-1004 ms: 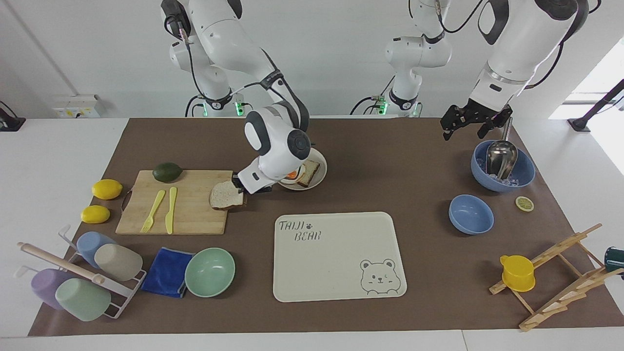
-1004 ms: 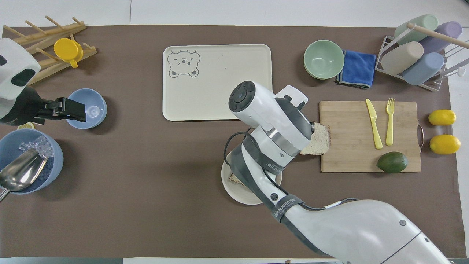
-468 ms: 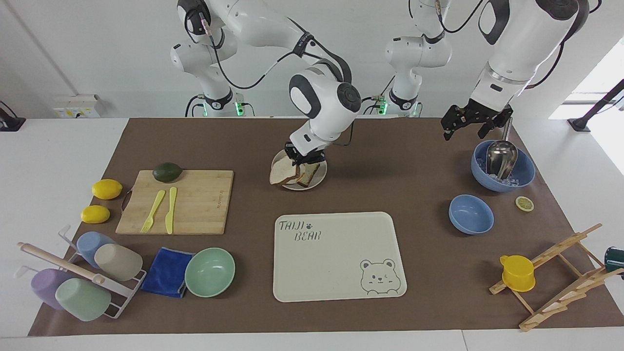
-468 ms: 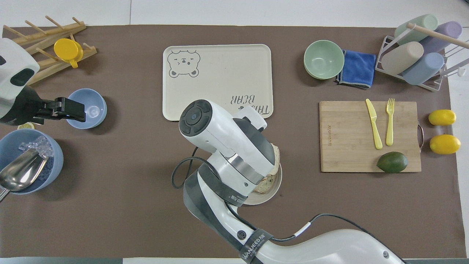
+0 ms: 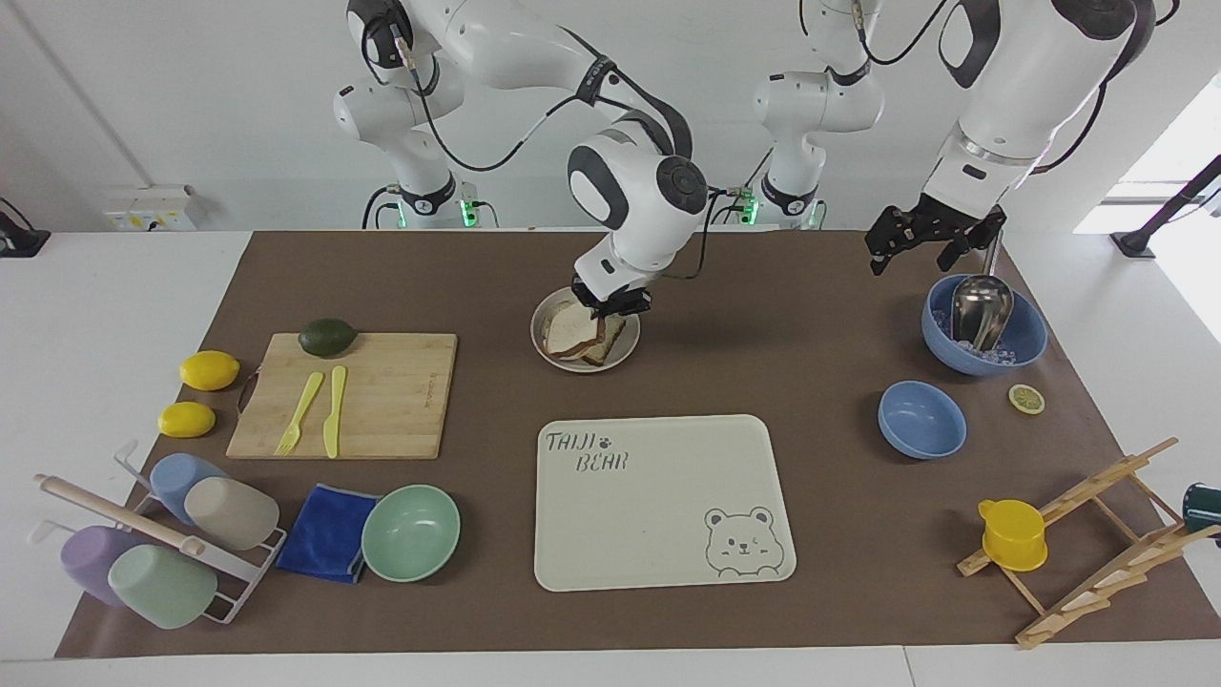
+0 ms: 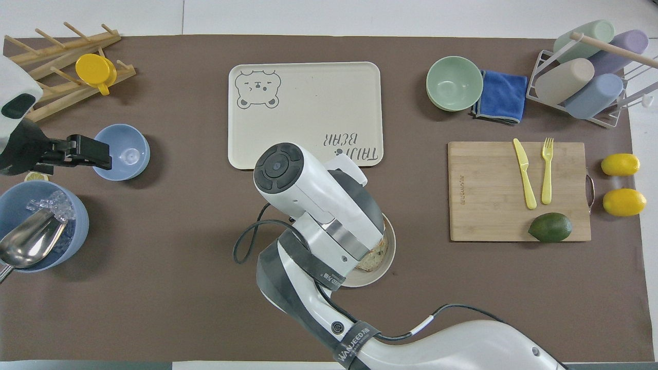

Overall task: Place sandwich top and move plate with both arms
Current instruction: 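Withdraw the right gripper while the left gripper moves toward the plate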

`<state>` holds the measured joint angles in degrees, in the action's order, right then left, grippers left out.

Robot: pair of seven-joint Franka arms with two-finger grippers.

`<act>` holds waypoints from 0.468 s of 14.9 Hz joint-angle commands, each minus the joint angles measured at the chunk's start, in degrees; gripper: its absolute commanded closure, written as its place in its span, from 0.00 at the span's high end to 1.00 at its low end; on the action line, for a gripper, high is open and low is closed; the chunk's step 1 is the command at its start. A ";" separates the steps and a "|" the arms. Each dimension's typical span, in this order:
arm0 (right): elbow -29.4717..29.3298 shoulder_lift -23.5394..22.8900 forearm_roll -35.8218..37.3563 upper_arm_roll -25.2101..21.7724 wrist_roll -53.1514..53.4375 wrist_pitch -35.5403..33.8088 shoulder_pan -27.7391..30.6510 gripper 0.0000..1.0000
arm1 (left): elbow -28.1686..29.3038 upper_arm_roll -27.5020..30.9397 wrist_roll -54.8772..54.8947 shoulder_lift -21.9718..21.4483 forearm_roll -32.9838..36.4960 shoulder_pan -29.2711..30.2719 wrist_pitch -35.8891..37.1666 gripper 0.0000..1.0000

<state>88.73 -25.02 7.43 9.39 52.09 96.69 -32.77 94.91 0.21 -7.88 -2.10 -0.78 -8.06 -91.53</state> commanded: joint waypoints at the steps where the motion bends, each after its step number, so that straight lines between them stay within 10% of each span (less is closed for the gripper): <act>1: 5.03 2.17 -1.36 0.98 0.64 4.28 1.30 0.00 | 1.25 -0.30 0.23 -1.24 0.61 0.85 0.04 1.00; 4: 7.07 2.87 -1.63 0.89 0.99 6.75 1.22 0.00 | 1.25 -0.30 0.23 -1.16 0.61 1.03 -0.05 1.00; 5: 7.16 2.87 -1.63 0.98 0.99 6.75 1.22 0.15 | 1.25 -0.30 0.23 -1.24 0.61 1.03 -0.05 1.00; 7: 7.07 2.87 -1.63 0.98 0.99 6.84 1.22 0.78 | 1.25 -0.30 0.23 -1.15 0.61 1.03 -0.05 1.00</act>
<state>93.31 -23.98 7.19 9.43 52.20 102.22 -32.72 94.91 0.26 -7.88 -2.10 -0.78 -7.74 -91.53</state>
